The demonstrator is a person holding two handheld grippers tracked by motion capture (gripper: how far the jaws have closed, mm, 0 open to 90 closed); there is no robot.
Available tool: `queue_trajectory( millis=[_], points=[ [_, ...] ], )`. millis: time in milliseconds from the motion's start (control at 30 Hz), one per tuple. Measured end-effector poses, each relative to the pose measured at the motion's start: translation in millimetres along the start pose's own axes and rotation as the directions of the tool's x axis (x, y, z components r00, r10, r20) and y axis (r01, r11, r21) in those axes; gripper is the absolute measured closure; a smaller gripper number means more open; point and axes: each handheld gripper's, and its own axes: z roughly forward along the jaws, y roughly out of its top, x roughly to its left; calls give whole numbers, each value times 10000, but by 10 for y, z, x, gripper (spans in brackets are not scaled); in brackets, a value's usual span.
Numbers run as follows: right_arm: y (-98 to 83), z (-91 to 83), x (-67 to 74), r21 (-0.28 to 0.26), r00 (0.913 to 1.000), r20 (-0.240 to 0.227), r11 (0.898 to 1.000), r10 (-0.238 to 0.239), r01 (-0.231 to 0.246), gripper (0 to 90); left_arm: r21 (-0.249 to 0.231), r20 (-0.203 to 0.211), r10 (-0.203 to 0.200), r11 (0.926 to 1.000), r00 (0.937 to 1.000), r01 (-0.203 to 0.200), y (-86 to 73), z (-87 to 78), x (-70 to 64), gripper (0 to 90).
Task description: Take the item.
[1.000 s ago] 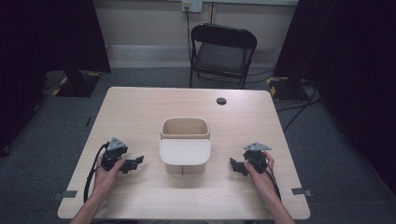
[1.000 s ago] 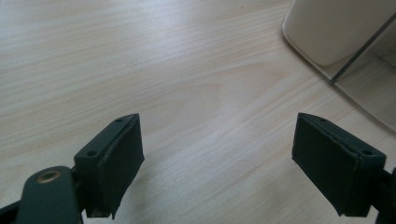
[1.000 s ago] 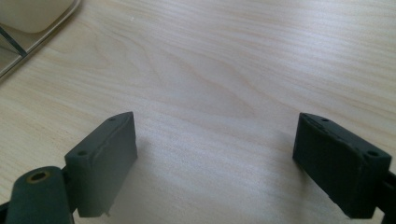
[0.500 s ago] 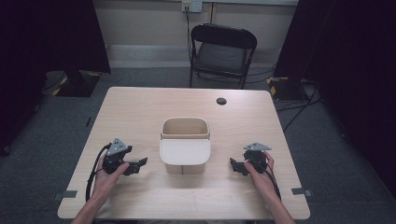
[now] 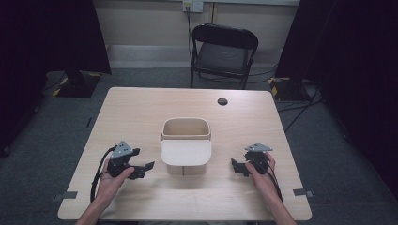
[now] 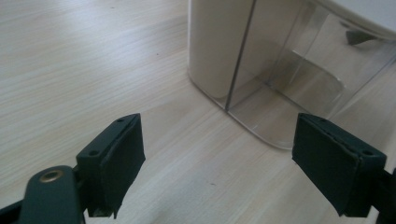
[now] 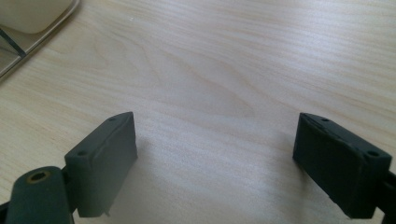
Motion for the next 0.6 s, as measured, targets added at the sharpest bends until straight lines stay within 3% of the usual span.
queue_trajectory(
  millis=[367, 600],
  points=[
    [0, 0, 0, 0, 10000, -2, 10000, 1, -1, 129, -318, 723, 452, 9986, 9964, -430, 99, -1, -172, 171],
    [0, 0, 0, 0, 10000, 0, 10000, -3, 3, 129, -424, 888, 835, 9959, 9925, -800, 143, 12, -255, 162]
  ],
)
